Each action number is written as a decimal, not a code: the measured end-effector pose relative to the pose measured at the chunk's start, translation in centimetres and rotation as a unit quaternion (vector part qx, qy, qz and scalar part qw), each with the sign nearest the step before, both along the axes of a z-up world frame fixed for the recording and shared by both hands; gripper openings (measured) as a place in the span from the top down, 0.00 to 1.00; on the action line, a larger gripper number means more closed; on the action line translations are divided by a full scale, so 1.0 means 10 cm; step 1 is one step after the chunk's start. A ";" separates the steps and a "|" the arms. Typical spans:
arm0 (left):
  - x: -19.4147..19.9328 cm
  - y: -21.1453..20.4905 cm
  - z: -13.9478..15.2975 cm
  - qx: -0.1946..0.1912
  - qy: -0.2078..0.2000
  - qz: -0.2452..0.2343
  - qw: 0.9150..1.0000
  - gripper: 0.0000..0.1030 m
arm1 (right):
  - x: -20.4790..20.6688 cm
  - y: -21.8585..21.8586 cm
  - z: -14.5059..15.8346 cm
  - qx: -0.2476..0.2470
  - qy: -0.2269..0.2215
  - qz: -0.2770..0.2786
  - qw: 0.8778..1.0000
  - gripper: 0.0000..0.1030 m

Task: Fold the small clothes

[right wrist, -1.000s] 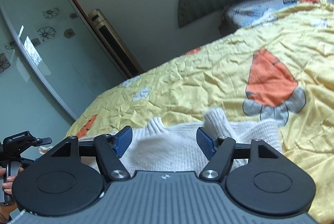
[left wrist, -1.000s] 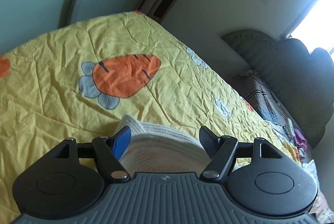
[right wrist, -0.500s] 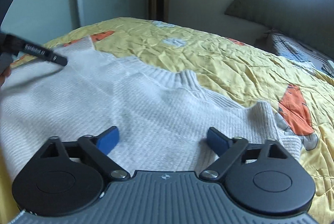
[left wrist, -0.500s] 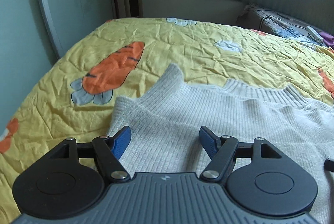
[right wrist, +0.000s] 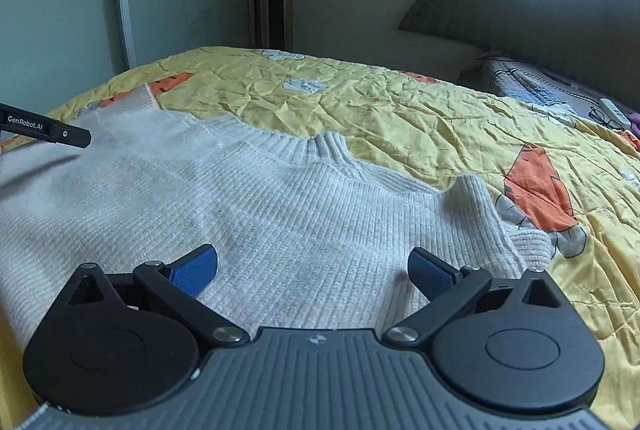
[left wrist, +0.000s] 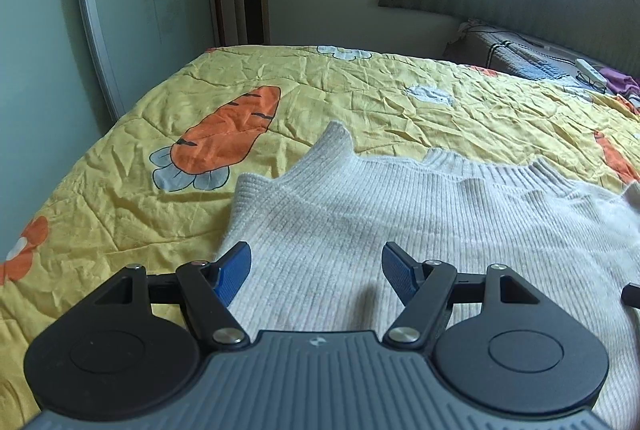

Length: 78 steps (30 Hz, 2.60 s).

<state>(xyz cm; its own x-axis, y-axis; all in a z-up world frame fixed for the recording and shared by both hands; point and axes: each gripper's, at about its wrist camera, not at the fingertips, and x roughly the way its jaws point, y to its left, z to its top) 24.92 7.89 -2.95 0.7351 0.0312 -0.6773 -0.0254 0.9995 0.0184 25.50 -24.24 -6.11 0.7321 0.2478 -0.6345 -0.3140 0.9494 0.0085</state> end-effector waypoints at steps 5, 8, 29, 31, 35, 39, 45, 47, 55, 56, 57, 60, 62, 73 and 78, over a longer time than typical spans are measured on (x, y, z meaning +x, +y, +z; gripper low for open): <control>-0.13 0.09 0.00 0.032 -0.039 0.017 0.999 0.25 | -0.18 -0.13 0.09 0.000 -0.029 -0.027 0.999 0.00; -0.19 0.19 -0.02 0.073 -0.085 0.043 0.993 0.19 | -0.27 -0.20 0.16 -0.028 -0.064 -0.033 0.997 0.00; -0.21 0.57 -0.18 0.016 -0.026 0.089 0.996 0.08 | -0.22 -0.30 0.05 -0.134 -0.105 -0.033 0.985 0.04; -0.24 0.60 -0.17 0.000 -0.018 0.086 0.996 0.08 | -0.22 -0.28 0.08 -0.171 -0.114 -0.029 0.978 0.04; -0.31 0.64 -0.20 -0.017 -0.014 0.079 0.997 0.08 | -0.15 -0.37 0.13 -0.172 -0.103 -0.034 0.979 0.04; -0.30 0.63 -0.21 -0.017 -0.012 0.078 0.997 0.08 | -0.11 -0.35 0.06 -0.168 -0.070 -0.037 0.983 0.04; -0.30 0.66 -0.21 -0.027 -0.003 0.076 0.997 0.08 | -0.41 0.06 0.27 -0.199 -0.114 0.006 0.973 0.01; -0.31 0.68 -0.21 -0.035 0.000 0.077 0.996 0.08 | -0.53 0.28 0.33 -0.177 -0.122 0.045 0.976 0.01; -0.41 0.74 -0.18 -0.041 0.009 0.060 0.997 0.08 | -0.79 1.15 0.28 -0.151 -0.111 0.151 0.971 0.01; -0.42 0.76 -0.18 -0.043 0.009 0.058 0.997 0.08 | -0.81 1.25 0.25 -0.156 -0.106 0.157 0.969 0.01; -0.44 0.77 -0.17 -0.044 0.010 0.057 0.997 0.08 | -0.81 1.32 0.22 -0.160 -0.102 0.161 0.969 0.01; -0.47 0.80 -0.15 -0.041 0.009 0.052 0.998 0.08 | -0.80 1.42 0.17 -0.161 -0.086 0.160 0.970 0.01; -0.50 0.80 -0.14 -0.036 0.008 0.050 0.998 0.08 | -0.80 1.41 0.19 -0.147 -0.077 0.146 0.975 0.01; -0.46 1.00 0.08 -0.075 0.003 -0.037 0.997 0.07 | -1.07 1.72 0.28 -0.099 -0.087 0.167 0.977 0.01; -0.26 1.00 0.02 -0.102 0.052 -0.087 0.990 0.07 | -1.16 2.01 0.19 -0.099 -0.081 0.188 0.974 0.01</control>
